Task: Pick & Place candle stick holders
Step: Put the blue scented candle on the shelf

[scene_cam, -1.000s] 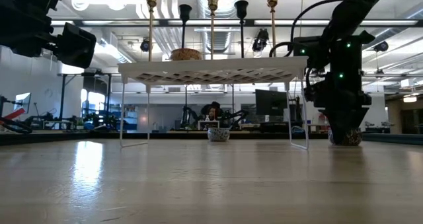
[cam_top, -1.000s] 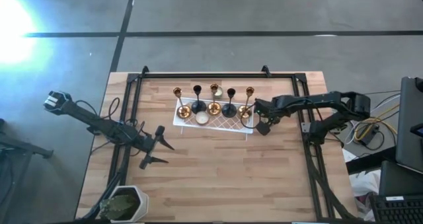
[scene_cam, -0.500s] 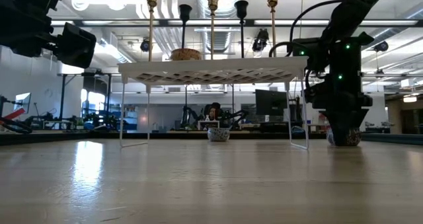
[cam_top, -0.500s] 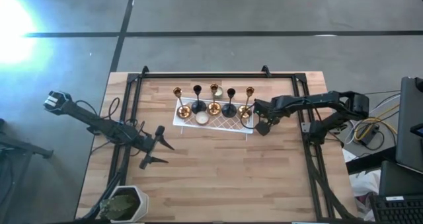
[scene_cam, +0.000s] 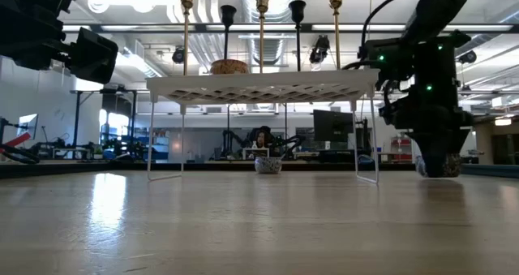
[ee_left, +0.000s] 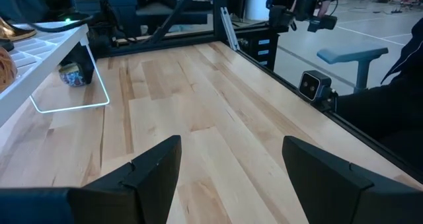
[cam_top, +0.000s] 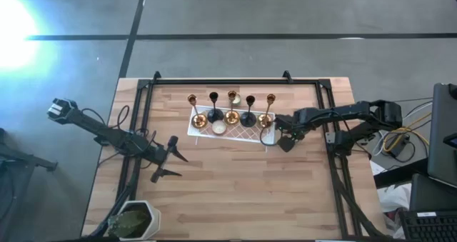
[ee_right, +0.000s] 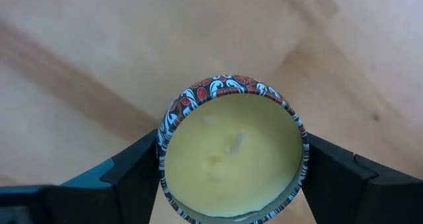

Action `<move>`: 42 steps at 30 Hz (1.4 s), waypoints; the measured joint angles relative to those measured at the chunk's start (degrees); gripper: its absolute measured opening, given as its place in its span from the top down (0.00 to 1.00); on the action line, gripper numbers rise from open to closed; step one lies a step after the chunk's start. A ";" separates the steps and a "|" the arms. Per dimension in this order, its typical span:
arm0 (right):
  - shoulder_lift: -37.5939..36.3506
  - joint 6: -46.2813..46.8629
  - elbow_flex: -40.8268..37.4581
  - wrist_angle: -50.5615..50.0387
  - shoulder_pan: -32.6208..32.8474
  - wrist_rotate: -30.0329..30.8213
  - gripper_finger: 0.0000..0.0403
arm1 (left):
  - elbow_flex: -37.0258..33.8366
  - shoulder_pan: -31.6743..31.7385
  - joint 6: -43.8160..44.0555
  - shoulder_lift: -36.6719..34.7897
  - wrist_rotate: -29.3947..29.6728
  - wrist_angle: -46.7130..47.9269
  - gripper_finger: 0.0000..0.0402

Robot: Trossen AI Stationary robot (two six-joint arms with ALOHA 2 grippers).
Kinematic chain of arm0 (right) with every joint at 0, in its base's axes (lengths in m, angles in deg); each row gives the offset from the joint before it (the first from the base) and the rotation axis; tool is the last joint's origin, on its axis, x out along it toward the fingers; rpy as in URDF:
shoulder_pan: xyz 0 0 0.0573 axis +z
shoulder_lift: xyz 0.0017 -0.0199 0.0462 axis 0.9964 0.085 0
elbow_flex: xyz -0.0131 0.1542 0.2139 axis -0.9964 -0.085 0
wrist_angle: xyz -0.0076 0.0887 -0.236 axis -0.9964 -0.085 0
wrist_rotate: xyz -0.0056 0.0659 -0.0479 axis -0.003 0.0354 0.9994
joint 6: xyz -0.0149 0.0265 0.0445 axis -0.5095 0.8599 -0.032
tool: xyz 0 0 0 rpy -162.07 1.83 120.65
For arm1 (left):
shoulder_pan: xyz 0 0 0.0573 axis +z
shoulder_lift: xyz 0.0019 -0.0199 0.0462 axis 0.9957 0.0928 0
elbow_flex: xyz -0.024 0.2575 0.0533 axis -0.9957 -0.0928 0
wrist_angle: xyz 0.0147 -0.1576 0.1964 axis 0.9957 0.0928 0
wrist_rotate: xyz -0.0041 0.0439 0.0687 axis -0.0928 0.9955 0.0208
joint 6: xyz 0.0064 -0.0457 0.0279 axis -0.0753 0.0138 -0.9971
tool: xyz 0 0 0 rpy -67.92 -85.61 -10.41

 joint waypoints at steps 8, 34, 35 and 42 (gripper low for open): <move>-3.93 5.87 -0.13 -1.19 4.90 2.27 0.29 | 0.00 -0.02 0.00 0.00 -0.02 0.04 0.33; -21.01 14.56 9.07 -0.72 22.00 -0.44 0.29 | 0.00 -0.02 0.00 0.00 0.00 0.09 0.33; -20.39 13.77 10.44 -0.74 22.78 -0.38 0.29 | 0.00 0.00 0.00 0.00 -0.02 0.07 0.33; -13.55 0.35 22.29 -0.18 27.45 0.23 0.29 | -0.03 -0.01 0.00 0.00 0.00 0.09 0.33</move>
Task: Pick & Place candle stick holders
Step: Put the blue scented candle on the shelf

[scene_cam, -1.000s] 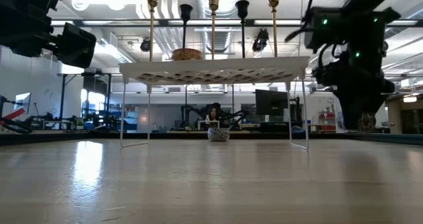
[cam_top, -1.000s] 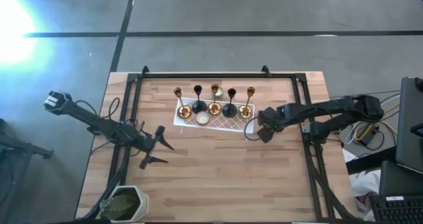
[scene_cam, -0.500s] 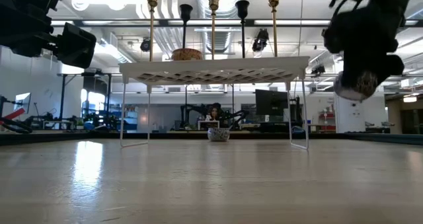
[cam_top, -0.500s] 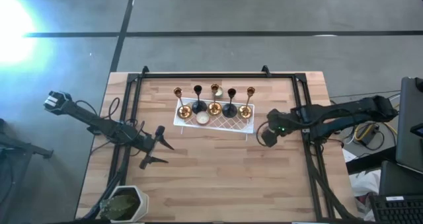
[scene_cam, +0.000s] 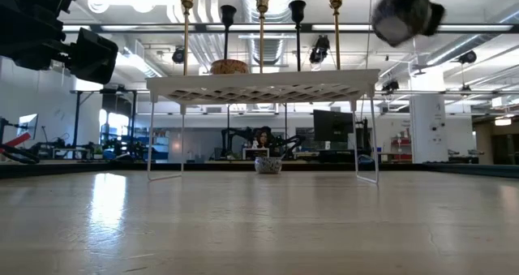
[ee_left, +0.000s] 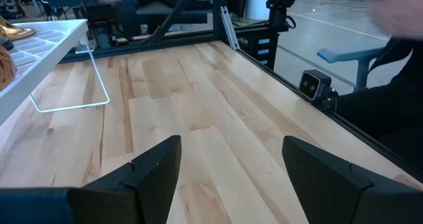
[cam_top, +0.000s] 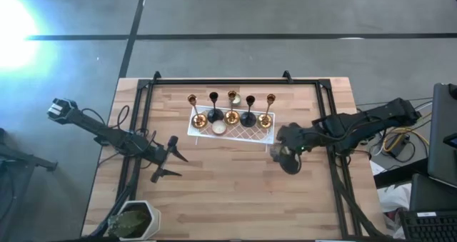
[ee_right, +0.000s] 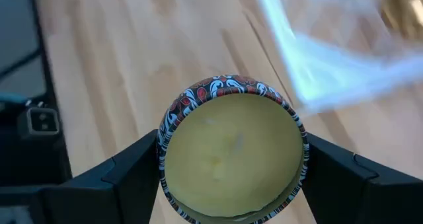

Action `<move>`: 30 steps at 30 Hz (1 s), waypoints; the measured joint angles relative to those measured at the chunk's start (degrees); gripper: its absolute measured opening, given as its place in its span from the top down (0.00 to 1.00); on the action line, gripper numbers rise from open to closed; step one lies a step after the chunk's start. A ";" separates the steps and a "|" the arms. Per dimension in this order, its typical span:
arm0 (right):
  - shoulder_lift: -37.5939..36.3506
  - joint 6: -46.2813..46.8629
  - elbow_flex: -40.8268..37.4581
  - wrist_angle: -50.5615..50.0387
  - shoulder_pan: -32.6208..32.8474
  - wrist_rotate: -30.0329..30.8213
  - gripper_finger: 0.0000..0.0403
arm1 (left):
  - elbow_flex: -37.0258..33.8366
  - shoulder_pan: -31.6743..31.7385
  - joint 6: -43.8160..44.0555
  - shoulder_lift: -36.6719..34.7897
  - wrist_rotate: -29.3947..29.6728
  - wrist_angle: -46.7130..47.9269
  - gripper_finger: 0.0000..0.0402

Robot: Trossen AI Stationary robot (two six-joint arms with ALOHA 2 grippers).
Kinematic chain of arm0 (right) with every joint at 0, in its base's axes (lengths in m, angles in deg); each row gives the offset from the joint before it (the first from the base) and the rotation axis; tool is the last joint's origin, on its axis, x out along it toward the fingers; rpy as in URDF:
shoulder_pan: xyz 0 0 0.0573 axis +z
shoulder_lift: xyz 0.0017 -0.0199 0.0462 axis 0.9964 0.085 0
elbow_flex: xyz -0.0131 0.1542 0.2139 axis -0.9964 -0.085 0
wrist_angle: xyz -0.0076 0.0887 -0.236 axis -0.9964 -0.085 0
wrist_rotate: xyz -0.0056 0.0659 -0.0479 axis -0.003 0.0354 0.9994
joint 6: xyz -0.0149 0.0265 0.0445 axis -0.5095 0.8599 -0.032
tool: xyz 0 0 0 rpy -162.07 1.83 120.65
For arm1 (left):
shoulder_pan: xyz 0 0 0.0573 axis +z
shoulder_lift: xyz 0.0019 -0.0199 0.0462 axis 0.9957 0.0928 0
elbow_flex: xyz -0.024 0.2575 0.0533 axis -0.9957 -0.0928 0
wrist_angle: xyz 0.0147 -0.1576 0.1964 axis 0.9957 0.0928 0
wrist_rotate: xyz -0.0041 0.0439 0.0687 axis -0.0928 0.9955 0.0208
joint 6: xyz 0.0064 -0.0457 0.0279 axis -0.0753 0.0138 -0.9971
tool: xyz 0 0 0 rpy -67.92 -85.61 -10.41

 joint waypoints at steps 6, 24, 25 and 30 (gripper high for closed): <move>7.29 -14.53 11.03 -1.75 1.14 -0.06 0.29 | -0.02 0.01 0.00 0.00 -0.02 -0.01 0.33; 14.75 -32.42 26.23 -7.88 1.08 4.53 0.29 | -0.06 -0.01 0.00 0.00 0.00 0.13 0.33; 14.75 -32.42 26.23 -7.89 1.08 4.54 0.29 | -0.06 -0.01 0.00 0.02 0.00 0.15 0.33; 14.75 -32.42 26.23 -9.16 1.08 4.94 0.29 | -0.06 0.01 0.00 0.02 -0.02 0.24 0.33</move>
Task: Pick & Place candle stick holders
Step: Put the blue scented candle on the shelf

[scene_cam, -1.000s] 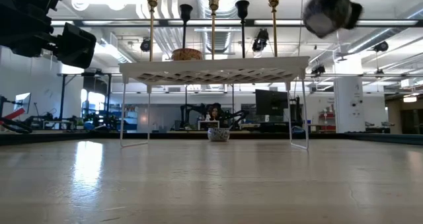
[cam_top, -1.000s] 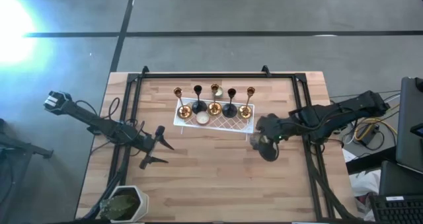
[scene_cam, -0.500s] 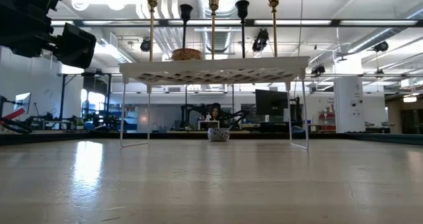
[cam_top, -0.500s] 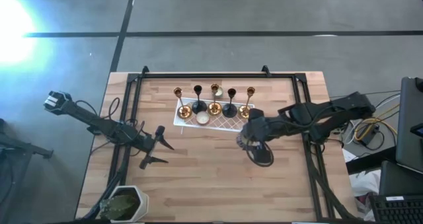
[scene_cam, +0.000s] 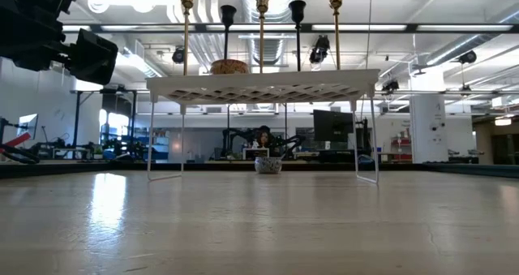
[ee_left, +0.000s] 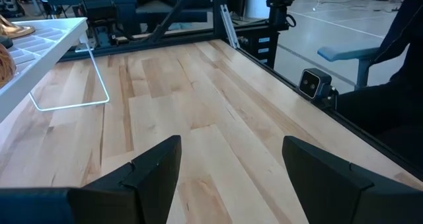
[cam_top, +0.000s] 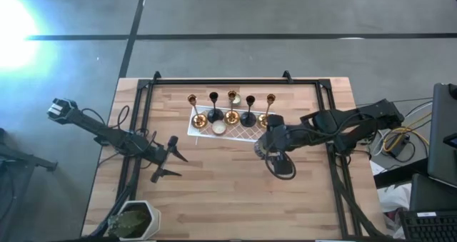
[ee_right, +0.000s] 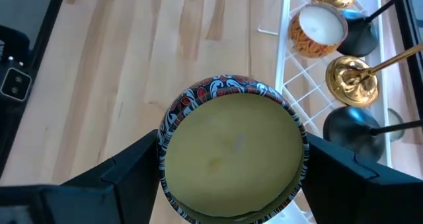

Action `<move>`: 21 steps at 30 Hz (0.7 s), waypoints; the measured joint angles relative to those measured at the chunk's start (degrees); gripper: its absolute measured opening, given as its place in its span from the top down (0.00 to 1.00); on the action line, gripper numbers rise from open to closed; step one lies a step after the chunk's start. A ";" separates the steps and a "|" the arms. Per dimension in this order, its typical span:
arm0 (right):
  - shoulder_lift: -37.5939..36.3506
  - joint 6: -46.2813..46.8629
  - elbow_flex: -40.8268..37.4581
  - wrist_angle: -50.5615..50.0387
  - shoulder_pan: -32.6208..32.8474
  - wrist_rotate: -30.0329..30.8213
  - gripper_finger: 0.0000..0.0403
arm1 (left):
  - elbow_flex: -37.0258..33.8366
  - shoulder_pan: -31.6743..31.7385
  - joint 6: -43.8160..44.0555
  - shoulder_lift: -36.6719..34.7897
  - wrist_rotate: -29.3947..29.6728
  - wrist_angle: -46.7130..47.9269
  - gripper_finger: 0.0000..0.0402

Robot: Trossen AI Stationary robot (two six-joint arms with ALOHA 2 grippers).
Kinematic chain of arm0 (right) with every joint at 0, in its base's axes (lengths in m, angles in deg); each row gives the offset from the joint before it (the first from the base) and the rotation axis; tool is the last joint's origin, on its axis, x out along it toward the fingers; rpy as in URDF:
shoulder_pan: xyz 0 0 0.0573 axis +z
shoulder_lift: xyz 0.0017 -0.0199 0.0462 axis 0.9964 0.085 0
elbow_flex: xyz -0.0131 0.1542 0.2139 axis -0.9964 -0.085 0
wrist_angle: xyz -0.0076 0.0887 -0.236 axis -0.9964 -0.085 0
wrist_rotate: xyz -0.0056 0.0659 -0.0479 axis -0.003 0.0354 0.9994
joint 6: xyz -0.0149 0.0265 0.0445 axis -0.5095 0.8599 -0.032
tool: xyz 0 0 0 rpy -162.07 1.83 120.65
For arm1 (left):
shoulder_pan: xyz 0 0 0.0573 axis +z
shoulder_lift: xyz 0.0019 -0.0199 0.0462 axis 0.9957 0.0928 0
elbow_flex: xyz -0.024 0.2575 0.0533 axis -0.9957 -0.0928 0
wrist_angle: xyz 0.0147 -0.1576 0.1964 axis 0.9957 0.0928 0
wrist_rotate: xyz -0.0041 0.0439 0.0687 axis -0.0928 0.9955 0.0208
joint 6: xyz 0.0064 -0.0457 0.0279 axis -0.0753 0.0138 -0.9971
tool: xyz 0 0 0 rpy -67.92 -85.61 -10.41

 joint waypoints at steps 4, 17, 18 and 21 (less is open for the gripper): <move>0.11 0.00 0.00 -0.29 0.00 0.03 0.29 | 0.00 0.00 0.00 0.00 0.00 0.11 0.33; 0.12 0.10 0.00 -1.69 0.00 0.05 0.29 | 0.00 0.00 0.00 0.00 0.00 0.29 0.33; 0.13 0.11 0.00 -1.69 0.00 0.05 0.29 | 0.00 -0.01 0.00 0.00 0.01 0.29 0.33; 0.13 0.46 0.00 -1.69 0.00 0.05 0.29 | 0.00 0.00 0.00 0.00 0.02 0.27 0.33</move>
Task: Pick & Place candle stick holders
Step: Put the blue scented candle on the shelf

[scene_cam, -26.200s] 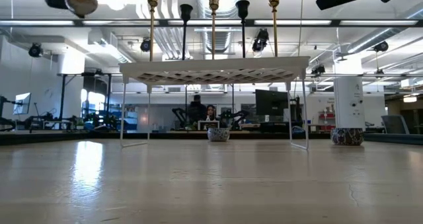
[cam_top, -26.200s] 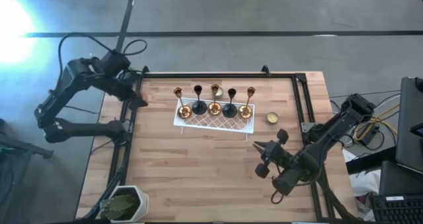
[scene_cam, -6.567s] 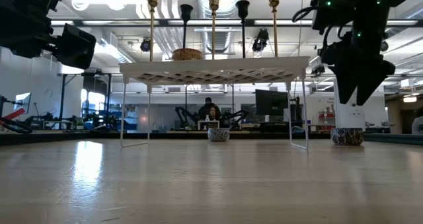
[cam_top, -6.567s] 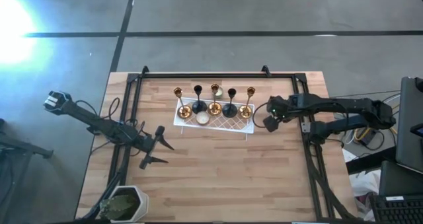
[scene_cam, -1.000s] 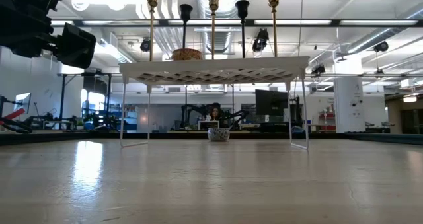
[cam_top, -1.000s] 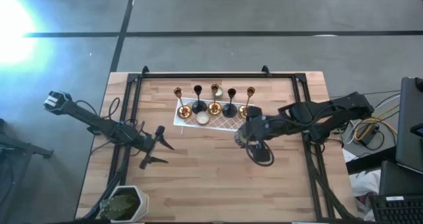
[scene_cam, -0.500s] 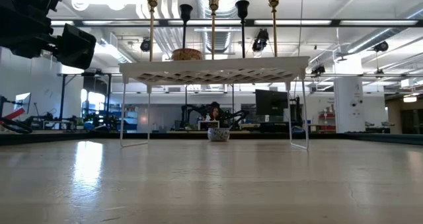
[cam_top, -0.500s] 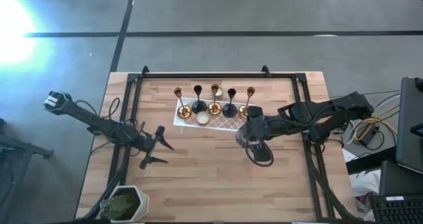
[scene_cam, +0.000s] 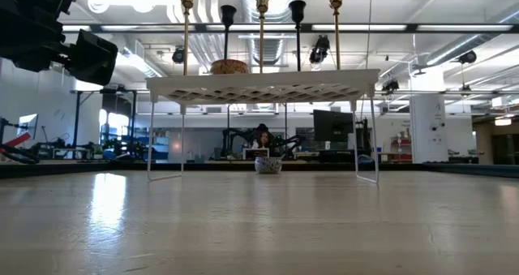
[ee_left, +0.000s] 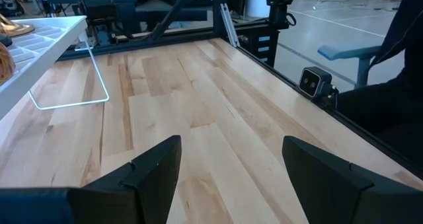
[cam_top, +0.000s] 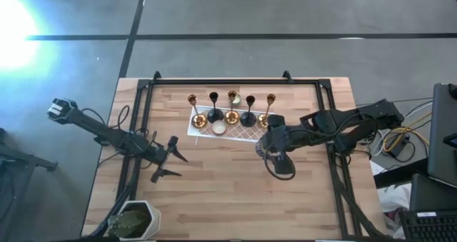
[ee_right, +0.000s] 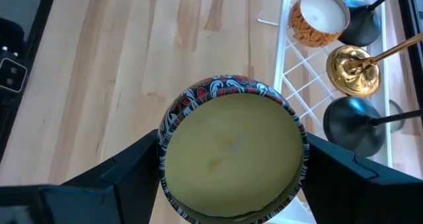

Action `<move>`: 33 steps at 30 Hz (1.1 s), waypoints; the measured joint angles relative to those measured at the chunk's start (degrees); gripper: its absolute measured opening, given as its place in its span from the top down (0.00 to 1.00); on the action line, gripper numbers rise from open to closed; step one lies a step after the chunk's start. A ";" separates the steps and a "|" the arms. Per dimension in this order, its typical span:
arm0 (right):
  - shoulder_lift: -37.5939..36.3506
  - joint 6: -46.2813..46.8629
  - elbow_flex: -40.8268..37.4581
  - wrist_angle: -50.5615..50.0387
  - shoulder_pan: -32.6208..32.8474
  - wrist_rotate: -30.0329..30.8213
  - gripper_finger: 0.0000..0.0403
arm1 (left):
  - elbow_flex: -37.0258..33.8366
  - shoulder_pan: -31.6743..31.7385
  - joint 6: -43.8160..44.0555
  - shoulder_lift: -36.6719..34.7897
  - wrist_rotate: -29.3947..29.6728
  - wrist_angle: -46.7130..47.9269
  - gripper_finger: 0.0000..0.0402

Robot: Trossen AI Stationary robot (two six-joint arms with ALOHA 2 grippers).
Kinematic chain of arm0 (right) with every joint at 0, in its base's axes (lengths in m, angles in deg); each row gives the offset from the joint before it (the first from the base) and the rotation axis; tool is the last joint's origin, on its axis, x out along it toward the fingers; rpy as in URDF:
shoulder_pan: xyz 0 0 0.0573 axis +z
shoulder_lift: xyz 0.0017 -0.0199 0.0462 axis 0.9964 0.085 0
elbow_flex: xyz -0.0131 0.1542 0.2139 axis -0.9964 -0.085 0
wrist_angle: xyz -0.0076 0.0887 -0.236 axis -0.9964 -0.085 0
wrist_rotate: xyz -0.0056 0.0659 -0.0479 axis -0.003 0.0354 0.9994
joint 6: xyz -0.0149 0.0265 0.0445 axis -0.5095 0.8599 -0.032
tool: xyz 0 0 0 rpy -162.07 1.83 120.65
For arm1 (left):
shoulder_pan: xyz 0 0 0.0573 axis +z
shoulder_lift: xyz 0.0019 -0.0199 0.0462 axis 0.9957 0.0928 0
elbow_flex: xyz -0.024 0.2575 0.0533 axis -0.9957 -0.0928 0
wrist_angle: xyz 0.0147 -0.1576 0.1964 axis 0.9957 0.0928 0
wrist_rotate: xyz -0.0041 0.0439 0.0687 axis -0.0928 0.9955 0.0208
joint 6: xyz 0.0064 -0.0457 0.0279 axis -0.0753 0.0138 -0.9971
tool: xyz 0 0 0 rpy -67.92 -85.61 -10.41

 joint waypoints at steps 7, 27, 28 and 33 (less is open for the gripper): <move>0.00 2.34 0.00 -0.02 0.00 0.01 0.29 | 0.00 0.09 0.52 -0.02 14.20 -0.20 0.33; 0.00 1.72 0.00 -0.03 0.00 1.01 0.29 | 0.00 0.04 0.04 0.04 34.60 -0.74 0.33; 0.00 1.59 0.00 -0.05 0.00 1.01 0.29 | 0.00 0.04 0.04 0.04 34.60 -0.74 0.33; 0.00 1.29 0.00 -1.07 0.00 1.01 0.29 | 0.00 0.04 0.02 0.04 34.58 -0.74 0.33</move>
